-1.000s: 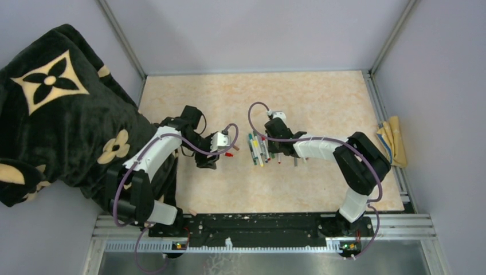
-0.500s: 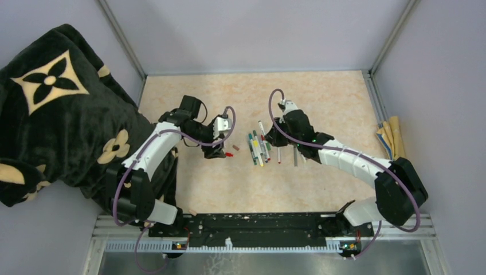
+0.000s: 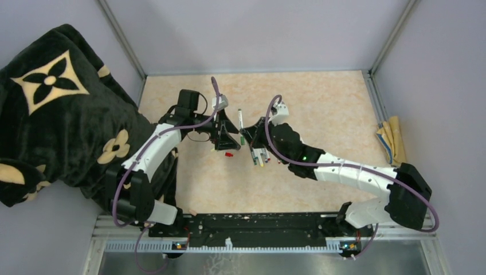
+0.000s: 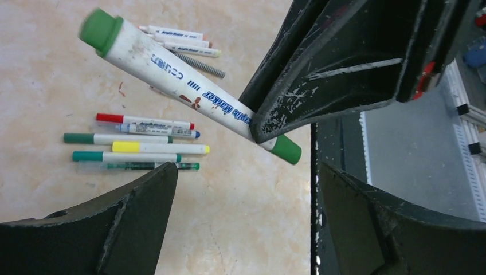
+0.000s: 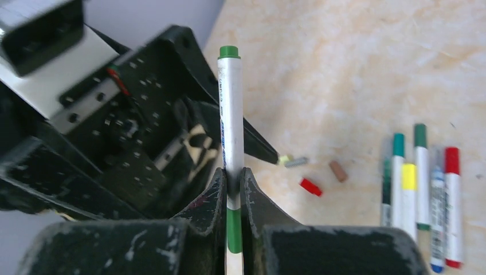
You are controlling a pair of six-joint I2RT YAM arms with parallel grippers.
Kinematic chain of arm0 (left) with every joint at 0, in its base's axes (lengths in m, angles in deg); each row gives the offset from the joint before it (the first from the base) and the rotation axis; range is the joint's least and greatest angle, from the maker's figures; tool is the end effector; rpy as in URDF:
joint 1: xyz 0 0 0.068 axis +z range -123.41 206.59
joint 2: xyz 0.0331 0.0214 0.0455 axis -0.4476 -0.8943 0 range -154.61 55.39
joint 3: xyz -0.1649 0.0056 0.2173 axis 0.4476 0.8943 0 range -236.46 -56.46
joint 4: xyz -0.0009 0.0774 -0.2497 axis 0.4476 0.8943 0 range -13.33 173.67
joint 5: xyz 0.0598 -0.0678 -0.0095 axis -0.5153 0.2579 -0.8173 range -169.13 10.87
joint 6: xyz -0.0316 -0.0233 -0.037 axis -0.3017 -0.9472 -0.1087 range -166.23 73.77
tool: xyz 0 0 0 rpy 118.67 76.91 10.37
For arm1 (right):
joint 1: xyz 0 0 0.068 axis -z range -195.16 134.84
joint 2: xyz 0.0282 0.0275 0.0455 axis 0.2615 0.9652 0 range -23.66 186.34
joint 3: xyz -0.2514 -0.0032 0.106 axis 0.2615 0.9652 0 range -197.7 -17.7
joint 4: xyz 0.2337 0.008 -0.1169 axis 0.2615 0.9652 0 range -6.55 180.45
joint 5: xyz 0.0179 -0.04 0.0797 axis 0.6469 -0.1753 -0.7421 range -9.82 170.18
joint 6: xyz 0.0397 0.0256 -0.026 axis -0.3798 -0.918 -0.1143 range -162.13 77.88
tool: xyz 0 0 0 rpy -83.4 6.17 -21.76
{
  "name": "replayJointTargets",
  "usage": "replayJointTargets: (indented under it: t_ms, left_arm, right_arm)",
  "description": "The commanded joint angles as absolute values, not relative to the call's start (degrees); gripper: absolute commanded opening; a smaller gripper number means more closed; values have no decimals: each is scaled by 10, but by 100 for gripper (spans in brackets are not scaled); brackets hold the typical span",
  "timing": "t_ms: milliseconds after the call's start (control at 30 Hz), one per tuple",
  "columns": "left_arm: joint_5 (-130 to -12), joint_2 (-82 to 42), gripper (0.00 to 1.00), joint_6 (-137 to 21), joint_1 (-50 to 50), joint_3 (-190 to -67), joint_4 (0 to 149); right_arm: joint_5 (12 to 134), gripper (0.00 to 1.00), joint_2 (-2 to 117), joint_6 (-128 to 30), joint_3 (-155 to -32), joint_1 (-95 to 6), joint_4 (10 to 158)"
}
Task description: Open the pen caps
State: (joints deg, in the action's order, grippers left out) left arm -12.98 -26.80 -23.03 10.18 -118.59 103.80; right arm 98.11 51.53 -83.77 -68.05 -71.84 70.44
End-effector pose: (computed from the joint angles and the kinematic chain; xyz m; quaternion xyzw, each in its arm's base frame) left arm 0.2737 -0.1145 0.2826 0.4517 0.6666 -0.4891 0.3353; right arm 0.1771 0.2494 0.2982 -0.0029 0.7730 0.3921 0.4988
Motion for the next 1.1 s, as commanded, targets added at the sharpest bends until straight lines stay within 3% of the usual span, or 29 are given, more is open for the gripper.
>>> replayJointTargets:
  t_ms: [0,167,400,667,733,867,967,1000,1067]
  left_arm:
    - [-70,-237,98,-305,99,-1178,984]
    - [-56,-231,92,-312,99,-1161,981]
    - [-40,-239,72,-329,101,-1164,969]
    - [-65,-256,23,-312,103,-1178,979]
    - [-88,-259,1,-292,103,-1187,994]
    - [-124,-263,0,-244,105,-1204,1030]
    - [-163,-259,0,-185,105,-1215,1064]
    - [-184,-258,0,-163,105,-1217,1073]
    - [-227,-254,0,-123,105,-1216,1081]
  right_arm:
    - [1095,0,535,-840,-743,-751,640]
    - [1110,0,553,-843,-757,-765,625]
    - [1114,0,563,-844,-757,-778,619]
    - [1116,0,557,-841,-749,-783,610]
    - [1113,0,555,-840,-749,-783,614]
    - [1106,0,549,-840,-744,-783,628]
    - [1100,17,526,-842,-740,-778,658]
    - [1090,27,515,-842,-736,-772,661]
    - [1053,33,494,-848,-734,-751,676]
